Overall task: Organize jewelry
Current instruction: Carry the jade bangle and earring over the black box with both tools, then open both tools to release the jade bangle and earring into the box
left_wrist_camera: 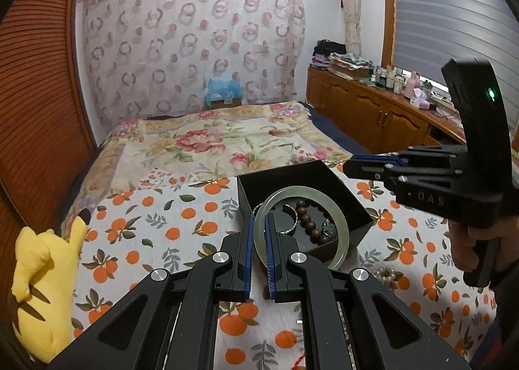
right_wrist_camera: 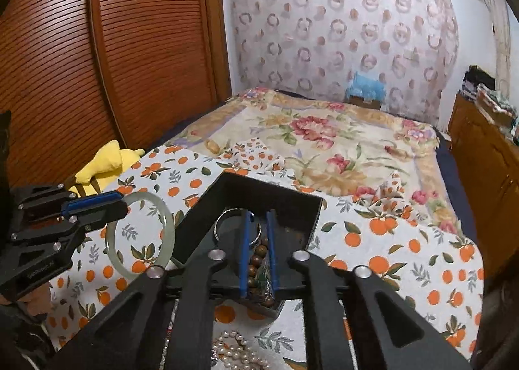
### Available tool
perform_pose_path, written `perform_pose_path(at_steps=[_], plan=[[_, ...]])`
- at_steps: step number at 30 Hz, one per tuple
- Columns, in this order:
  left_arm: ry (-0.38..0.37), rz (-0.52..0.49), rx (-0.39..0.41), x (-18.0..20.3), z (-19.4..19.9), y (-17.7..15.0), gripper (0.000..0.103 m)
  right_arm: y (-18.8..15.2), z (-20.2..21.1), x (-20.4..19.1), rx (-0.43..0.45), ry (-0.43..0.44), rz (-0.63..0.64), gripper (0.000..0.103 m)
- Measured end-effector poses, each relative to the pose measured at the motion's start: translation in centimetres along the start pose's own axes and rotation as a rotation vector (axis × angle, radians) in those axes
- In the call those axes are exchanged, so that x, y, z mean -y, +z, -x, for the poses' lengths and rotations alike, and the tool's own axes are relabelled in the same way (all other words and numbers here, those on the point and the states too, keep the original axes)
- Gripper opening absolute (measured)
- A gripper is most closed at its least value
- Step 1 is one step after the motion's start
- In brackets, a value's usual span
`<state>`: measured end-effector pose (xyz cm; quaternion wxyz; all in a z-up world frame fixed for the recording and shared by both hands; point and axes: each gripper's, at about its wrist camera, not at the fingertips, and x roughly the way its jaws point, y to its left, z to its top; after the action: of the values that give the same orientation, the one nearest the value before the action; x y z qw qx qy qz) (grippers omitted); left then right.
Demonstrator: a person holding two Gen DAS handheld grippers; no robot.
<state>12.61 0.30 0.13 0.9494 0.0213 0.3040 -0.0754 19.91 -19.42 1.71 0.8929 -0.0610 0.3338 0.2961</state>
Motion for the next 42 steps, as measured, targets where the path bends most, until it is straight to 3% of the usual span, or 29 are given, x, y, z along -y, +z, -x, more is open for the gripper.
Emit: perform_pose_path(at_steps=[19,28,35,42], plan=[[0.052,-0.053,-0.103,2.0,-8.3,2.3,0.006,-5.1,2.1,2.8,-0.006,-0.038,-0.030,0.017],[0.064,-0.081,-0.127,3.0,-10.1,2.9,0.006,-6.6,2.6,3.5,-0.016,-0.047,-0.035,0.017],[0.043,-0.064,-0.136,2.8,-10.6,3.2,0.007,-7.1,2.8,3.7,-0.018,-0.046,-0.035,0.017],[0.011,-0.069,-0.099,2.8,-7.0,2.0,0.007,-8.6,2.8,3.0,-0.033,-0.020,-0.034,0.017]])
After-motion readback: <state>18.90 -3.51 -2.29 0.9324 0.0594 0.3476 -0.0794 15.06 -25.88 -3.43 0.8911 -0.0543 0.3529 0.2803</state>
